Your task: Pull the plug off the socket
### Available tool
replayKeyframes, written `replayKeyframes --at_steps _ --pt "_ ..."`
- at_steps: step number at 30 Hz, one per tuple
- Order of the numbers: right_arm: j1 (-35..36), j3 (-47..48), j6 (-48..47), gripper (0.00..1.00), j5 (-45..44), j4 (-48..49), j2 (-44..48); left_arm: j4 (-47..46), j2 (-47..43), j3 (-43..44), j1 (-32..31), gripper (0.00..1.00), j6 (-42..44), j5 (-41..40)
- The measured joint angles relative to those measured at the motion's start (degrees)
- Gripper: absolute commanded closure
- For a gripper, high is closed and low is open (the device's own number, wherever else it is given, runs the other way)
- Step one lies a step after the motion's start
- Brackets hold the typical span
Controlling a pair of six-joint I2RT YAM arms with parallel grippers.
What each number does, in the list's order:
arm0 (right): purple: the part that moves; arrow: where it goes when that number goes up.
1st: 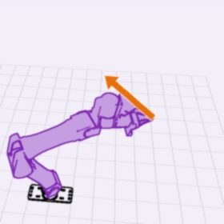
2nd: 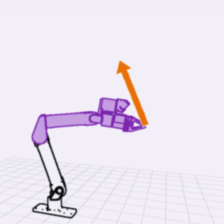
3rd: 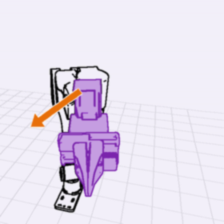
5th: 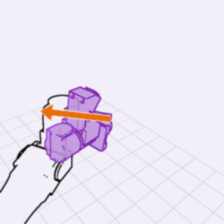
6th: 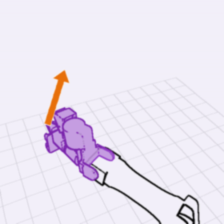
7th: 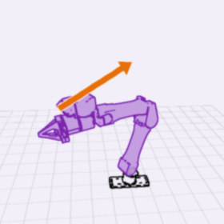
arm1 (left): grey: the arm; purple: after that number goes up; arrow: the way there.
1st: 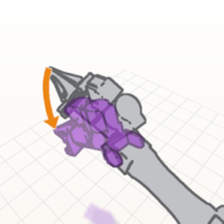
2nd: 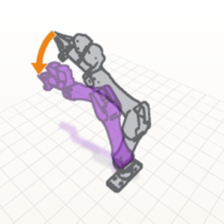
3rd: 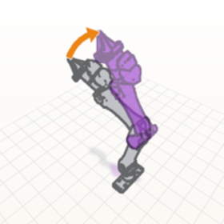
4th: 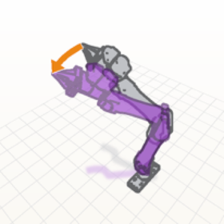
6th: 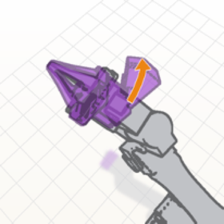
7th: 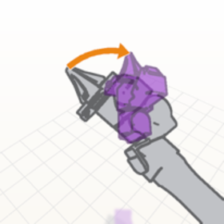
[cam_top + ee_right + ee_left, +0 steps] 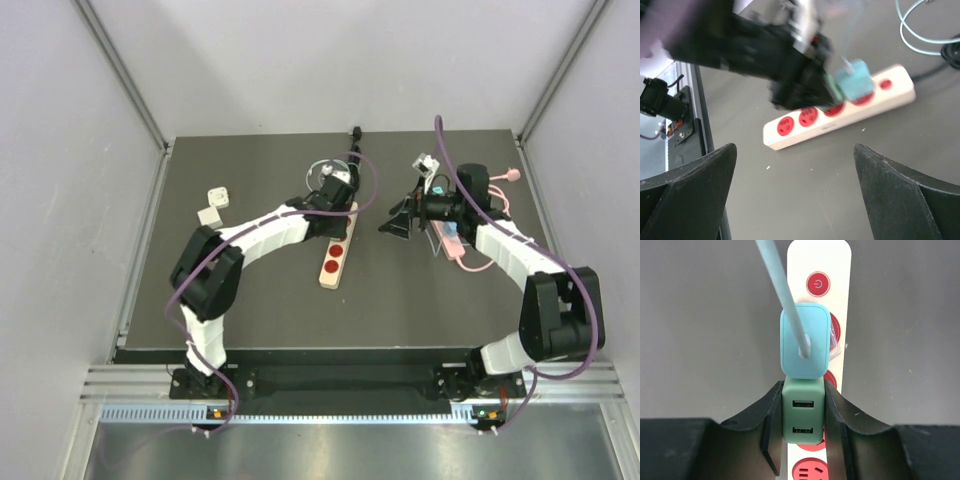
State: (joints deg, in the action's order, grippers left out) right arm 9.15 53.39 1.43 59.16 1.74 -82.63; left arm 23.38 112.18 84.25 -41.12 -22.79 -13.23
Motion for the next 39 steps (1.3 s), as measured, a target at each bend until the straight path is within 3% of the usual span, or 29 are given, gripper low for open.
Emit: replayKeyframes --at_steps 9,18,24,27,30,39 --pt "3.08 -1.20 8.44 0.01 -5.73 4.33 -5.35 -10.56 -13.53 -13.60 2.54 1.00 -11.74 1.92" --pt "12.94 -3.61 17.51 0.00 -17.29 8.26 -7.80 -18.16 -15.17 -17.05 2.38 1.00 -22.18 3.61" --pt "15.58 -3.61 19.43 0.04 -21.70 8.09 -9.68 -20.55 -15.17 -17.42 2.34 1.00 -27.74 4.76" --pt "15.58 -3.61 19.82 0.10 -23.30 7.82 -9.90 -22.12 -15.21 -17.99 2.34 1.00 -30.01 4.90" --pt "15.58 -3.56 20.28 0.28 -23.98 7.80 -9.92 -23.26 -15.47 -18.99 2.34 1.00 -31.87 4.85" --pt "15.54 -3.26 23.43 0.66 -22.82 7.78 -11.85 -24.96 -17.20 -22.16 2.34 1.00 -35.91 4.39"
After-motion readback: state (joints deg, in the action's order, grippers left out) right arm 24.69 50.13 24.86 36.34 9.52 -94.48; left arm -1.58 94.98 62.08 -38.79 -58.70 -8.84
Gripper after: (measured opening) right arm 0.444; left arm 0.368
